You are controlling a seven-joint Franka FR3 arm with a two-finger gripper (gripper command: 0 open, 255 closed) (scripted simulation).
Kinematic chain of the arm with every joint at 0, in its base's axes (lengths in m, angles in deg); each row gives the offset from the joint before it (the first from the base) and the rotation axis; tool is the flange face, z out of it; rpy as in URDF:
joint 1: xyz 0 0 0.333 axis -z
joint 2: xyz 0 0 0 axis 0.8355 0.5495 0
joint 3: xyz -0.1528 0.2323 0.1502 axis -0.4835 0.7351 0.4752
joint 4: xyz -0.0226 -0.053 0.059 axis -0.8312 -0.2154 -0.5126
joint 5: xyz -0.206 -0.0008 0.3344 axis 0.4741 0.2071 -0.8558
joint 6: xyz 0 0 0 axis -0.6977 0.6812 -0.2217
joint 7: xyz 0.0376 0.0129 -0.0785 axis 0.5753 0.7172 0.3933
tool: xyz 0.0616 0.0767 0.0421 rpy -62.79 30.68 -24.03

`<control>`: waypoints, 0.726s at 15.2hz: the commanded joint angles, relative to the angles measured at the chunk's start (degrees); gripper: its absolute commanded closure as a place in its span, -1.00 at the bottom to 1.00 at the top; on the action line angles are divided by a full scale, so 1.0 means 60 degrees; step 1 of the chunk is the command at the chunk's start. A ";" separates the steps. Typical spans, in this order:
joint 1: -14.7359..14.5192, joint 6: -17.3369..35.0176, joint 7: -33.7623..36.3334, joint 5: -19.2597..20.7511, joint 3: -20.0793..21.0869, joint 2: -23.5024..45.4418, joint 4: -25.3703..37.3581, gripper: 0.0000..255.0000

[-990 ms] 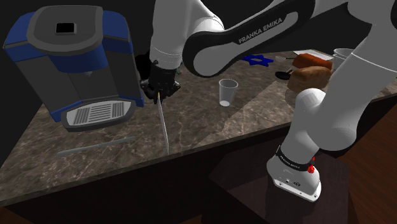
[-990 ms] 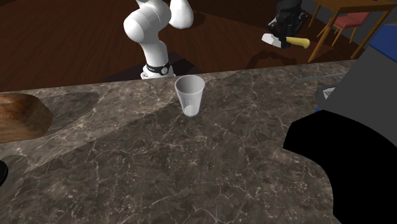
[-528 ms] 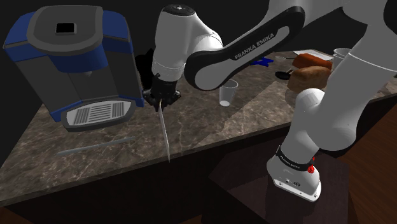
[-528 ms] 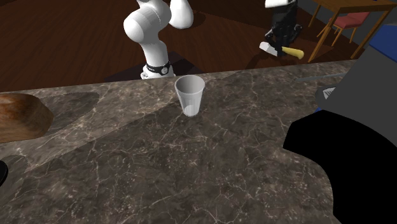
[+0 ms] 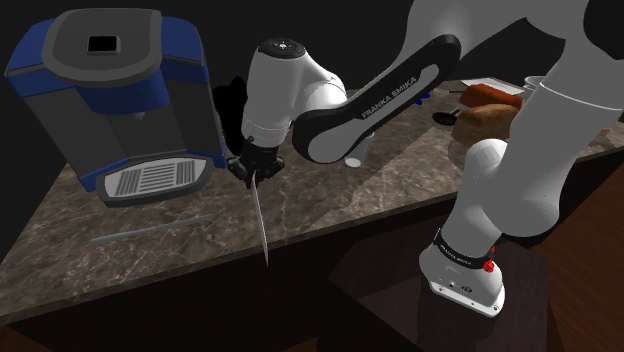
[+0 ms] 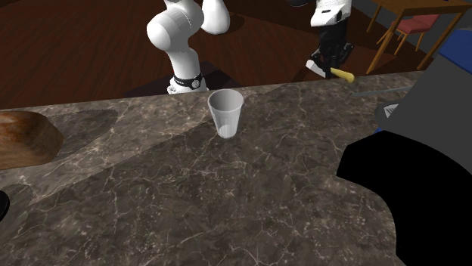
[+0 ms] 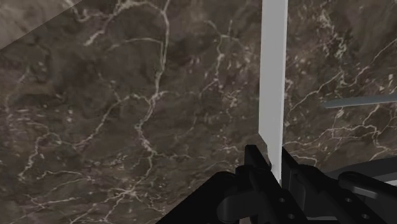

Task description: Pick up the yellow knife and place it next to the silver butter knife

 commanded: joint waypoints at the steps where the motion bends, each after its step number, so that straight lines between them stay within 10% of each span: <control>1: 0.0008 0.0064 0.0018 0.0025 -0.0002 0.0038 -0.0019 1.00; 7: 0.0008 0.0062 0.0018 0.0025 -0.0002 0.0038 -0.0019 1.00; 8: 0.0008 0.0062 0.0018 0.0025 -0.0002 0.0038 -0.0019 -1.00; 11: 0.0008 0.0062 0.0018 0.0025 -0.0002 0.0038 -0.0019 -1.00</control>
